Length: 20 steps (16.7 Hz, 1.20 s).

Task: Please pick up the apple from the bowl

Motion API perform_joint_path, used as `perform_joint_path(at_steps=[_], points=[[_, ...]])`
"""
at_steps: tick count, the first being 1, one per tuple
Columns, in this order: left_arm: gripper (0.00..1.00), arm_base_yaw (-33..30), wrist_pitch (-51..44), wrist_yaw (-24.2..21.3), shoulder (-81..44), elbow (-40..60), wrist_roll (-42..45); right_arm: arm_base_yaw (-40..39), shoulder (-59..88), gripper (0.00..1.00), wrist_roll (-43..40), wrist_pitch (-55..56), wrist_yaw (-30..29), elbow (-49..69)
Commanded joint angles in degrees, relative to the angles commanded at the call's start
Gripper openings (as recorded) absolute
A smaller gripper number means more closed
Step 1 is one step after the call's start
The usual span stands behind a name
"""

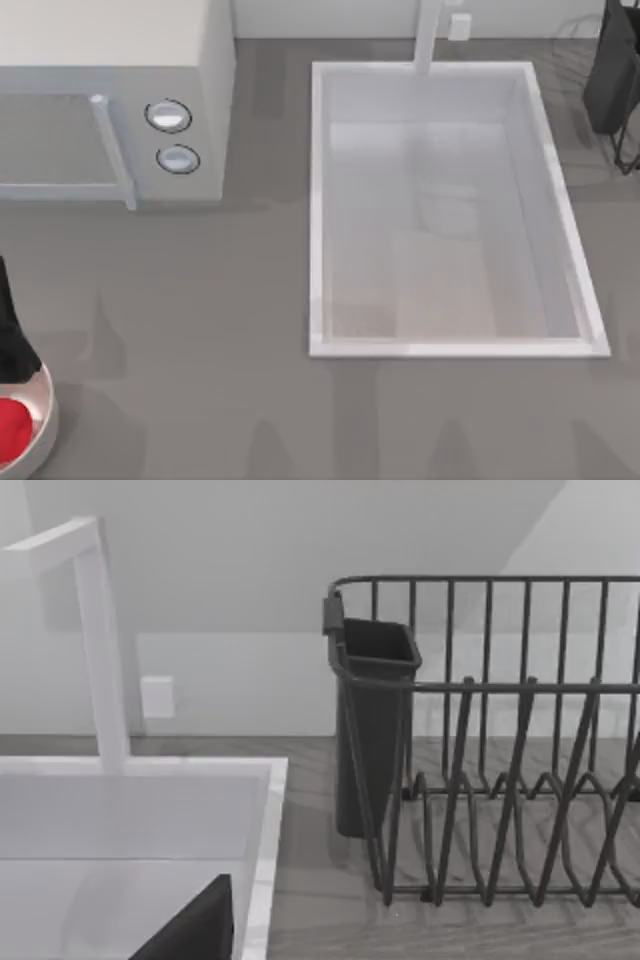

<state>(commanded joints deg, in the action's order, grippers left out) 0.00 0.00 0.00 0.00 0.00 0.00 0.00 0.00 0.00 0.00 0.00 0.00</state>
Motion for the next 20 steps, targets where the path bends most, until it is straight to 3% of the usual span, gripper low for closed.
perform_joint_path(at_steps=[6,20], points=[[1.00,0.1,-6.4,0.0,-6.4,5.2,0.2,0.0,0.0,1.00,0.0,0.0,0.0,0.0],[1.00,0.7,-59.3,0.0,-66.3,42.0,1.4,0.0,0.0,1.00,0.0,0.0,0.0,0.0]])
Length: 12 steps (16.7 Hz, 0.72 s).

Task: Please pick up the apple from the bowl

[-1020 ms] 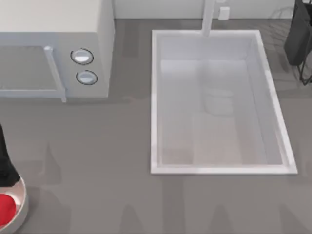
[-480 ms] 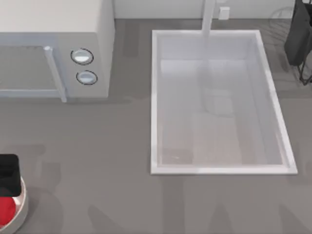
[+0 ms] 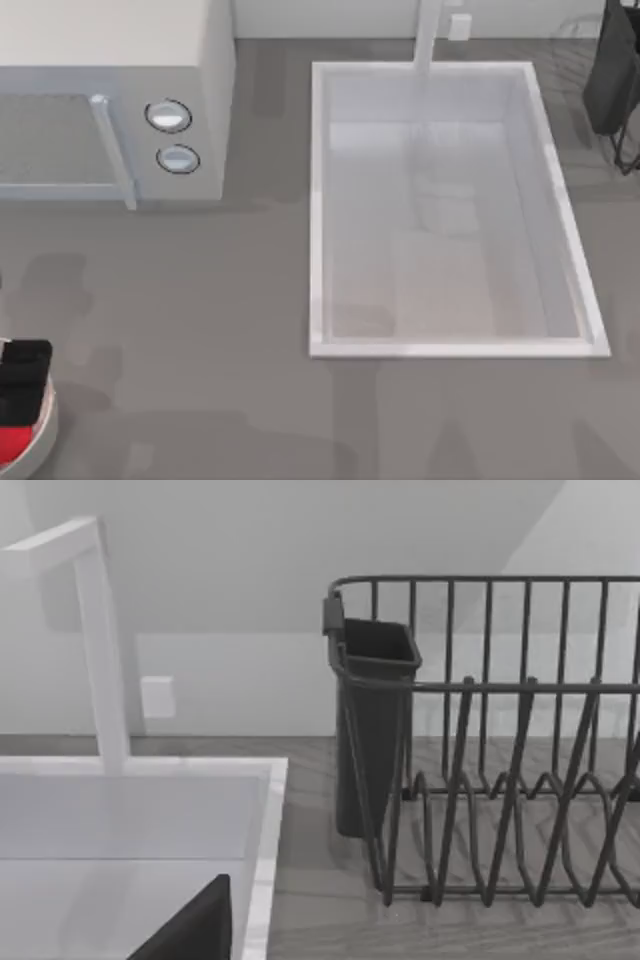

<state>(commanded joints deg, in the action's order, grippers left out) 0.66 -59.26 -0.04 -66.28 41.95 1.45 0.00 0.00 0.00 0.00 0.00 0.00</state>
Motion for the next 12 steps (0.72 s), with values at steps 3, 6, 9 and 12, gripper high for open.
perform_joint_path(at_steps=[3,6,9,12], points=[[1.00,0.1,-4.6,0.0,-4.7,3.4,0.1,0.0,0.0,1.00,0.0,0.0,0.0,0.0],[1.00,0.1,-5.1,0.0,-5.1,3.8,0.1,0.0,0.0,1.00,0.0,0.0,0.0,0.0],[1.00,0.0,-4.8,0.0,-5.0,3.5,0.1,0.0,0.0,1.00,0.0,0.0,0.0,0.0],[1.00,0.0,-0.8,0.0,-6.9,1.0,0.2,0.0,0.0,1.00,0.0,0.0,0.0,0.0]])
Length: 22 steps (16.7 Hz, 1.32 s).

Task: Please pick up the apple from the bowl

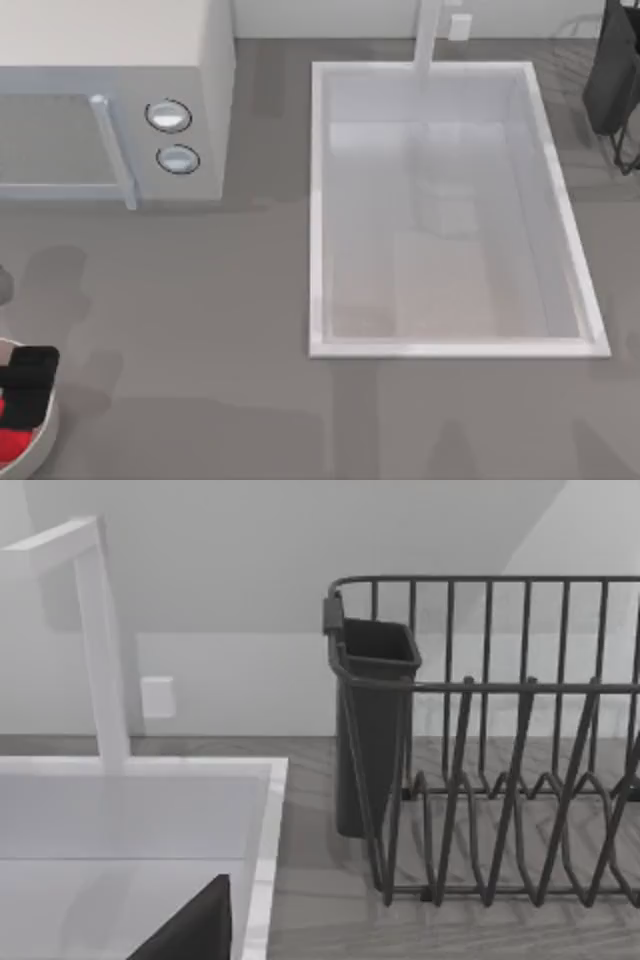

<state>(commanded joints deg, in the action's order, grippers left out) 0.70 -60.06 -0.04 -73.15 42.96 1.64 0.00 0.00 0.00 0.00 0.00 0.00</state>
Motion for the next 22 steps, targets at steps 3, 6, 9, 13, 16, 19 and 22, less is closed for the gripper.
perform_joint_path(at_steps=[3,6,9,13,16,19,22], points=[[1.00,0.1,8.7,0.0,-3.7,-4.5,0.1,0.0,0.0,1.00,0.0,0.0,0.0,0.0],[1.00,0.2,18.8,0.0,-7.8,-9.6,0.3,0.0,0.0,1.00,0.0,0.0,0.0,0.0],[1.00,0.3,25.0,0.0,-11.0,-13.4,0.4,0.0,0.0,1.00,0.0,0.0,0.0,0.0],[1.00,0.3,26.1,0.0,-11.7,-14.2,0.4,0.0,0.0,1.00,0.0,0.0,0.0,0.0],[0.85,0.3,26.1,0.0,-11.7,-14.2,0.4,0.0,0.0,1.00,0.0,0.0,0.0,0.0],[0.62,0.3,26.1,0.0,-11.7,-14.2,0.4,0.0,0.0,1.00,0.0,0.0,0.0,0.0],[0.40,0.3,26.1,0.0,-11.7,-14.2,0.4,0.0,0.0,1.00,0.0,0.0,0.0,0.0]])
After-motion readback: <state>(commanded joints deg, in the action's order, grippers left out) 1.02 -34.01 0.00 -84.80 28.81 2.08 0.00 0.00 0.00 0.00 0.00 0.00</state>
